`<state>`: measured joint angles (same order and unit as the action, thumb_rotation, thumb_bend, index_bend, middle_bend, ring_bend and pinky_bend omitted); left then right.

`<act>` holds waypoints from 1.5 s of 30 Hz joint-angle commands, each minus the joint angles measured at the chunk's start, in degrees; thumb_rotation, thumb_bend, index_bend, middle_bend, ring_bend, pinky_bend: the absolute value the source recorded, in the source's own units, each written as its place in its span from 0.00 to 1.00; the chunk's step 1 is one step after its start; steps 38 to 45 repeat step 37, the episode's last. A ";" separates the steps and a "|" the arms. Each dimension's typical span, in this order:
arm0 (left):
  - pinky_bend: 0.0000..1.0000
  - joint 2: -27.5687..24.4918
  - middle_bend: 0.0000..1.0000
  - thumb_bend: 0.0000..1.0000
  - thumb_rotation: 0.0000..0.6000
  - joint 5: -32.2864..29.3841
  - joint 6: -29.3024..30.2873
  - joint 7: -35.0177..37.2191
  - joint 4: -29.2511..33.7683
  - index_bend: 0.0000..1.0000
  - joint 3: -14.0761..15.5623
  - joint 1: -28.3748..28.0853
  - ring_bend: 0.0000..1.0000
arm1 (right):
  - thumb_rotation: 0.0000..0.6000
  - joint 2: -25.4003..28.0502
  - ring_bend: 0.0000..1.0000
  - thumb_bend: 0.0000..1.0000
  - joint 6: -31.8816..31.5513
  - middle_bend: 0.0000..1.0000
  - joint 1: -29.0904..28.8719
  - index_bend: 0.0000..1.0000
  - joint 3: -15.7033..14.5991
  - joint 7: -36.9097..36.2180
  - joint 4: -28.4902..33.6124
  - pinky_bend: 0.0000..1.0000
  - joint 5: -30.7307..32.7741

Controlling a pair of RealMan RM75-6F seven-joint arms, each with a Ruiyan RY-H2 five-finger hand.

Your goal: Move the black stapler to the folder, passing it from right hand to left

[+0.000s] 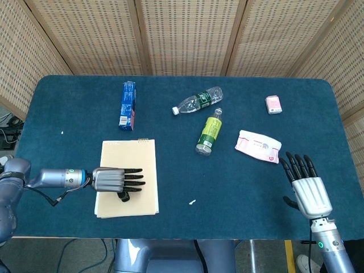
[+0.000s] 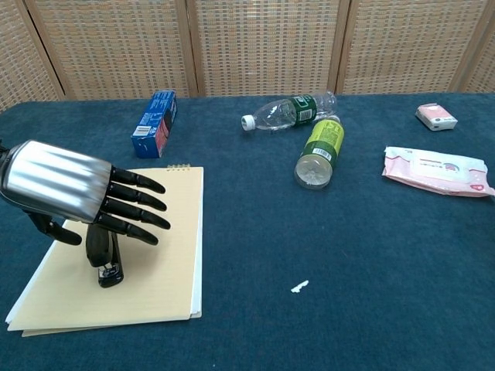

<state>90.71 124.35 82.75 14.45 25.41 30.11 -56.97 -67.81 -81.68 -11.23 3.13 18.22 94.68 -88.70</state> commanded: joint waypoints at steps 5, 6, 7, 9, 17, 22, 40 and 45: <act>0.01 -4.62 0.00 0.25 1.00 -7.92 7.10 1.12 3.63 0.00 -8.31 1.16 0.00 | 1.00 0.16 0.00 0.00 -0.06 0.00 0.08 0.00 -0.12 -0.07 0.38 0.00 -0.36; 0.01 -5.49 0.00 0.21 1.00 -9.93 7.83 1.88 4.94 0.00 -10.03 1.77 0.00 | 1.00 0.18 0.00 0.00 -0.04 0.00 0.09 0.00 -0.13 -0.06 0.45 0.00 -0.39; 0.01 -6.39 0.00 0.18 1.00 -11.98 8.12 2.51 6.55 0.00 -11.64 2.50 0.00 | 1.00 0.22 0.00 0.00 -0.06 0.00 0.11 0.00 -0.14 -0.04 0.51 0.00 -0.41; 0.00 -8.55 0.00 0.07 1.00 -16.86 7.20 3.13 11.67 0.00 -14.92 4.51 0.00 | 1.00 0.27 0.00 0.00 -0.11 0.00 0.16 0.00 -0.13 -0.04 0.61 0.00 -0.42; 0.00 -22.66 0.00 0.00 0.98 -41.37 -0.57 -8.84 55.58 0.00 -19.94 20.00 0.00 | 1.00 0.44 0.00 0.00 0.18 0.00 0.11 0.00 -0.05 -1.51 0.43 0.00 -0.32; 0.00 -23.73 0.00 0.00 0.98 -48.50 5.93 -16.08 67.79 0.00 -20.88 29.44 0.00 | 1.00 0.34 0.00 0.00 0.48 0.00 -0.12 0.00 0.04 -2.21 0.05 0.00 -0.42; 0.00 -25.43 0.00 0.00 1.00 -52.62 11.40 -17.36 77.24 0.00 -24.22 41.88 0.00 | 1.00 -1.04 0.00 0.00 0.03 0.00 -0.08 0.00 0.60 -0.75 -0.53 0.00 0.22; 0.00 -25.43 0.00 0.00 1.00 -52.62 11.40 -17.36 77.24 0.00 -24.22 41.88 0.00 | 1.00 -1.04 0.00 0.00 0.03 0.00 -0.08 0.00 0.60 -0.75 -0.53 0.00 0.22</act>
